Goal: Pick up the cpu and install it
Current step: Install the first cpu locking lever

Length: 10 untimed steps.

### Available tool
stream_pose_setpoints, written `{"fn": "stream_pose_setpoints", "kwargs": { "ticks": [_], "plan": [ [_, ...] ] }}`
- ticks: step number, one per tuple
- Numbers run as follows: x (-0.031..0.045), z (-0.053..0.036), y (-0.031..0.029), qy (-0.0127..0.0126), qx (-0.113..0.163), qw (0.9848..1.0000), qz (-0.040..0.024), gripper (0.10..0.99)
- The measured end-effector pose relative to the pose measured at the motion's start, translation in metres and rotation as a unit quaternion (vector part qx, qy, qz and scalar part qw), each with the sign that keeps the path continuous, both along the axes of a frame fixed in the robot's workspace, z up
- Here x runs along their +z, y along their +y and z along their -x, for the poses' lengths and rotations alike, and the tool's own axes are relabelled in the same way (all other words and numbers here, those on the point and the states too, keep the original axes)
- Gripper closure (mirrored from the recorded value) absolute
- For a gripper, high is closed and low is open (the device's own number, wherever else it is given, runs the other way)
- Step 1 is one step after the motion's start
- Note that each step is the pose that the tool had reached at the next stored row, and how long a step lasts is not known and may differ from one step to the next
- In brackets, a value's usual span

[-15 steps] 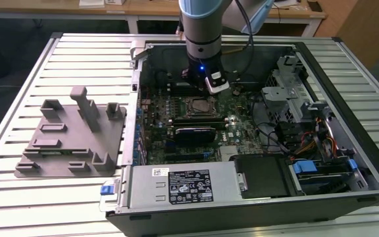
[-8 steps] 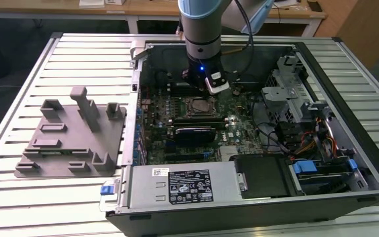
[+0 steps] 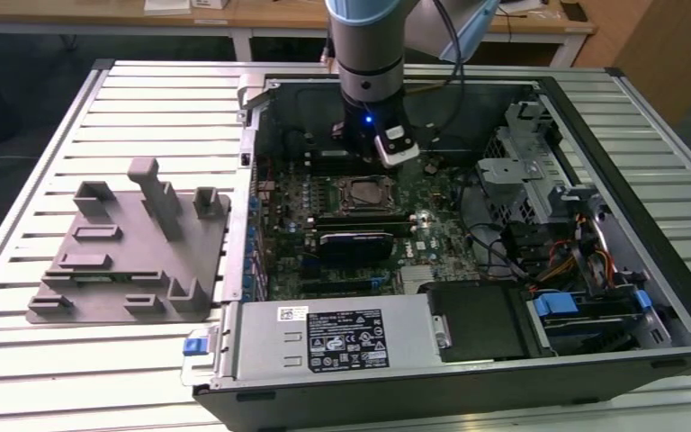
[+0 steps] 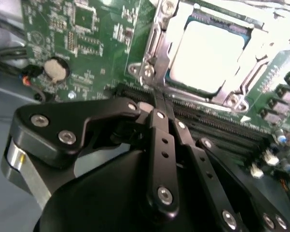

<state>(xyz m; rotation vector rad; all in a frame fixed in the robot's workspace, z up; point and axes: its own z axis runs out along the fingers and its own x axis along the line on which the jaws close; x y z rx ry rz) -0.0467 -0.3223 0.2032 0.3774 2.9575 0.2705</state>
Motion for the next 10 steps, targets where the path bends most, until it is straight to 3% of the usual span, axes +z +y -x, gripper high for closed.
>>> {"fn": "stream_pose_setpoints", "kwargs": {
  "ticks": [3,10],
  "plan": [
    [0.0073,0.0,0.0,0.0,0.0,1.0,0.0,0.98],
    [0.0082,0.0,0.0,0.0,0.0,1.0,0.0008,0.98]
  ]
}}
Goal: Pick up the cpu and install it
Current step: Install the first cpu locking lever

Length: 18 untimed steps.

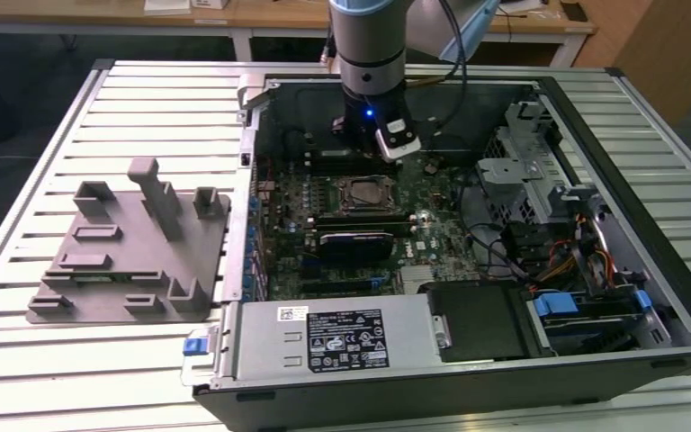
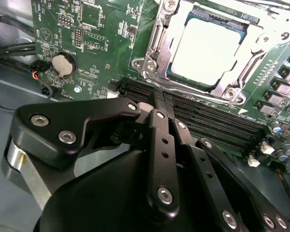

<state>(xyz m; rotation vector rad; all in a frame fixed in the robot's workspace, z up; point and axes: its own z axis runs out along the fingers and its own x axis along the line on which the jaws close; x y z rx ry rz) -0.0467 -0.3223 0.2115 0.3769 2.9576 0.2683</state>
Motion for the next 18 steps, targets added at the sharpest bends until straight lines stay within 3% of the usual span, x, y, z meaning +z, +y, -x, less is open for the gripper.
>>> {"fn": "stream_pose_setpoints", "kwargs": {
  "ticks": [2,3,7,11,12,14,18],
  "plan": [
    [-0.0001,-0.0001,0.0,0.0008,0.0,1.0,0.0068,0.98],
    [-0.0002,-0.0005,0.0,0.003,0.0,0.9999,0.0119,0.98],
    [-0.0003,-0.0026,0.0001,0.0151,0.0,0.9992,0.0361,0.98],
    [-0.0004,-0.0051,0.0001,0.0323,0.0,0.9975,0.0623,0.98],
    [-0.0004,-0.0052,0.0001,0.0346,0.0,0.9971,0.0671,0.98],
    [-0.0006,-0.0053,0.0,0.0361,0.0,0.9966,0.0745,0.98],
    [-0.0009,-0.0052,-0.0014,0.0368,0.0,0.9959,0.0829,0.98]
  ]
}}
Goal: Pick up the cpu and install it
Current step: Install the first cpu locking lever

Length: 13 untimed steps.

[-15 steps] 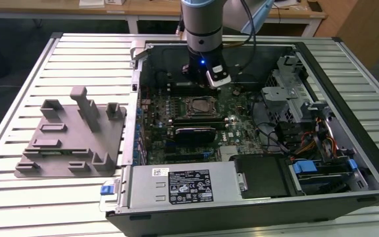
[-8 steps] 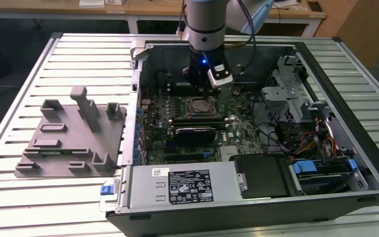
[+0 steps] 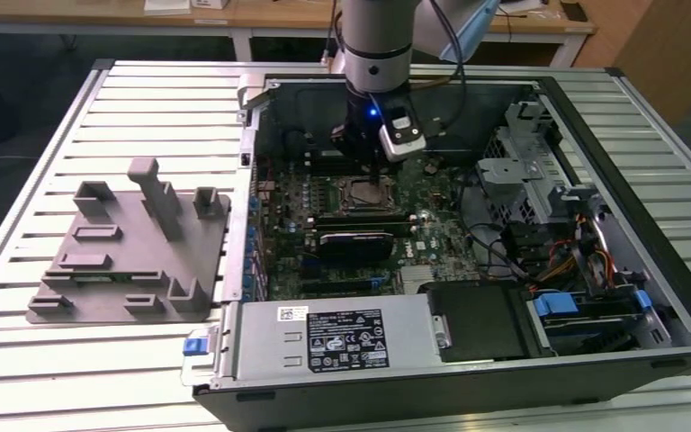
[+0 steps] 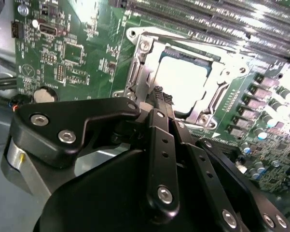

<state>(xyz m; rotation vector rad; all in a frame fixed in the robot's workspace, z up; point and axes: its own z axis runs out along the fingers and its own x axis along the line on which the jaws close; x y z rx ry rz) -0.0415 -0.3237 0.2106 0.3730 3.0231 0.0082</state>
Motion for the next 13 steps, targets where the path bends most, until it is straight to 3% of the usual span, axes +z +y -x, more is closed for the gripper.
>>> {"fn": "stream_pose_setpoints", "kwargs": {
  "ticks": [13],
  "plan": [
    [-0.0026,0.0042,-0.0075,0.0003,0.0,1.0,0.0036,0.98]
  ]
}}
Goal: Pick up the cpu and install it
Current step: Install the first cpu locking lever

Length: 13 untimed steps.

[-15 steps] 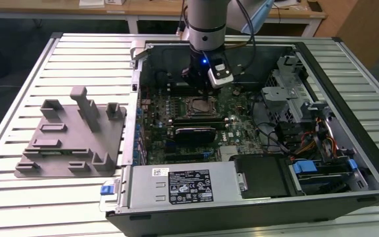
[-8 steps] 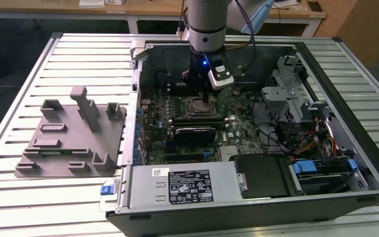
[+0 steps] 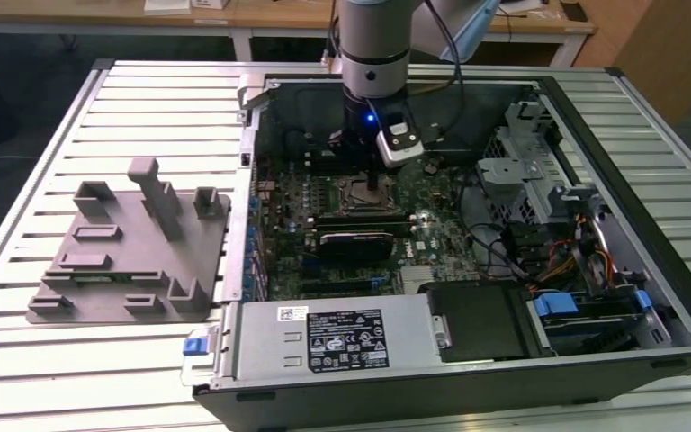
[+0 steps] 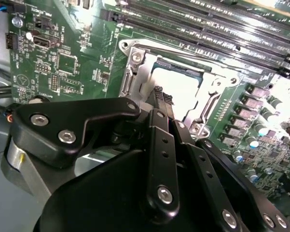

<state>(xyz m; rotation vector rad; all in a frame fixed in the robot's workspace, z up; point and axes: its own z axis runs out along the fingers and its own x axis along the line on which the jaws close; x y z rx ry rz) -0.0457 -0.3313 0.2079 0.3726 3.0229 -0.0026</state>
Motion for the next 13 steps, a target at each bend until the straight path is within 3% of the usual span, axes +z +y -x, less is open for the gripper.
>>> {"fn": "stream_pose_setpoints", "kwargs": {
  "ticks": [13],
  "plan": [
    [-0.0017,0.0059,-0.0091,0.0,0.0,1.0,-0.0001,0.98]
  ]
}}
